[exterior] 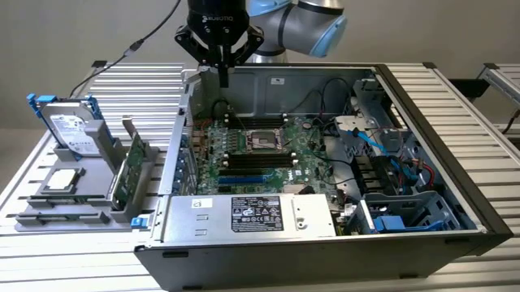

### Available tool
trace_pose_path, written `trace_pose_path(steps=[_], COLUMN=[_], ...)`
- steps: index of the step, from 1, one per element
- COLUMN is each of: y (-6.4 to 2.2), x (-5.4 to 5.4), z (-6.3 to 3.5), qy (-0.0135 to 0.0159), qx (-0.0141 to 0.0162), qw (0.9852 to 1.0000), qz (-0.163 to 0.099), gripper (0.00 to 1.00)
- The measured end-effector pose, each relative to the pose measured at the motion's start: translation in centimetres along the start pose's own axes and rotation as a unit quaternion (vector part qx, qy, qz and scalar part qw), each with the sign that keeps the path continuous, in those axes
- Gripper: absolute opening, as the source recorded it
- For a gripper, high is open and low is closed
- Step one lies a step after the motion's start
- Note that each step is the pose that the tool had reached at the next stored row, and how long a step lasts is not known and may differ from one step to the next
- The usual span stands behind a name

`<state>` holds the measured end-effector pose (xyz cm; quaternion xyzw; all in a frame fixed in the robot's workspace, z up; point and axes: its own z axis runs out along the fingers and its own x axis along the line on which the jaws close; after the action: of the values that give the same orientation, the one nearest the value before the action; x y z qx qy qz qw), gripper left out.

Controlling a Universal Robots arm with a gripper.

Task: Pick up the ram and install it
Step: 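Reach for the ram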

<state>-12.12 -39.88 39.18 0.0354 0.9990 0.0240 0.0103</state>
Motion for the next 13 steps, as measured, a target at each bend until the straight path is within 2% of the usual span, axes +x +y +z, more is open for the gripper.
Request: trace_pose_path(steps=[7, 13], y=[-0.01, -0.18], x=[0.1, 2.6], z=[0.02, -0.03], qy=[-0.0001, 0.0003], qx=[-0.0001, 0.0000], qw=[1.0000, 1.0000], qz=[0.000, 0.000], gripper=[0.11, 0.11])
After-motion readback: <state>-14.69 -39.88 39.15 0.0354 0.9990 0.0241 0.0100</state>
